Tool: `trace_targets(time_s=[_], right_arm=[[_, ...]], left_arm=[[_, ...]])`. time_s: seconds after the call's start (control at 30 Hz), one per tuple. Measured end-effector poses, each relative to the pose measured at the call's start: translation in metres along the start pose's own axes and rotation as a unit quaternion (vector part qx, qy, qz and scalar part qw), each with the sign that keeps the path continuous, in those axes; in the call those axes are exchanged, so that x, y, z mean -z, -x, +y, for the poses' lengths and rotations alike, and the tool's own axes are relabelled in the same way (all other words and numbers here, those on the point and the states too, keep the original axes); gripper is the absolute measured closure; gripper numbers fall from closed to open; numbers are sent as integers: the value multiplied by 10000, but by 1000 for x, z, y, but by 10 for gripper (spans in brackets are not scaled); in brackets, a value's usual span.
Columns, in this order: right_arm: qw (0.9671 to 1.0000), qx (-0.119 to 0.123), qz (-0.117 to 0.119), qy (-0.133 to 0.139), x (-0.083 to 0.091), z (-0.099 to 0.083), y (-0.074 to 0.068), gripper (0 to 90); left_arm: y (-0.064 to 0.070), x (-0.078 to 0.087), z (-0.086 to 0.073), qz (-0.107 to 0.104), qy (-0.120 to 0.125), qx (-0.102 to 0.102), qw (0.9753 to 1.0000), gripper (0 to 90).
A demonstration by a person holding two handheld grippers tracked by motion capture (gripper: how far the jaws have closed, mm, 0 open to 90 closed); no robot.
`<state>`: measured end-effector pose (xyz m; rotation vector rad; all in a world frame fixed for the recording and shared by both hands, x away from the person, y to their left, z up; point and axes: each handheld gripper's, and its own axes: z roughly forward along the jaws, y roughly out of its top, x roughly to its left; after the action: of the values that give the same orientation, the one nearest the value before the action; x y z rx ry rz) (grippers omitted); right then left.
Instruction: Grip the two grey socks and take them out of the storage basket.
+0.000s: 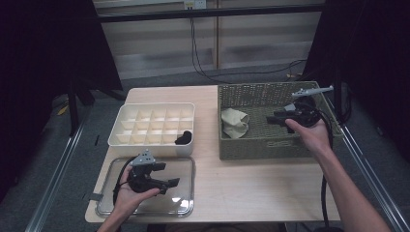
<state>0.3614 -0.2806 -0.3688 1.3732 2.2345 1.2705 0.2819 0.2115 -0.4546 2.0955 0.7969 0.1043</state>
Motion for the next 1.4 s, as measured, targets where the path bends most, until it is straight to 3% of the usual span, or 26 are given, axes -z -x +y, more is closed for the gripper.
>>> trace_targets(time_s=[0.33,0.63,0.83,1.13,1.4], right_arm=[[9990,-146,-311,-272,-20,21,38,529],[9955,-389,-675,-536,-44,29,77,514],[9936,-444,-798,-667,-54,26,94,507],[9864,-630,-1215,-907,-66,21,114,484],[9827,-841,-1340,-964,-72,16,130,469]], left_arm=[[-4,6,-3,54,58,56,10000,154],[-8,4,-3,55,-8,80,10000,153],[-8,5,-3,91,-13,68,9999,151],[-10,7,-5,111,-5,90,9999,151],[-11,6,-6,72,-71,64,9999,149]])
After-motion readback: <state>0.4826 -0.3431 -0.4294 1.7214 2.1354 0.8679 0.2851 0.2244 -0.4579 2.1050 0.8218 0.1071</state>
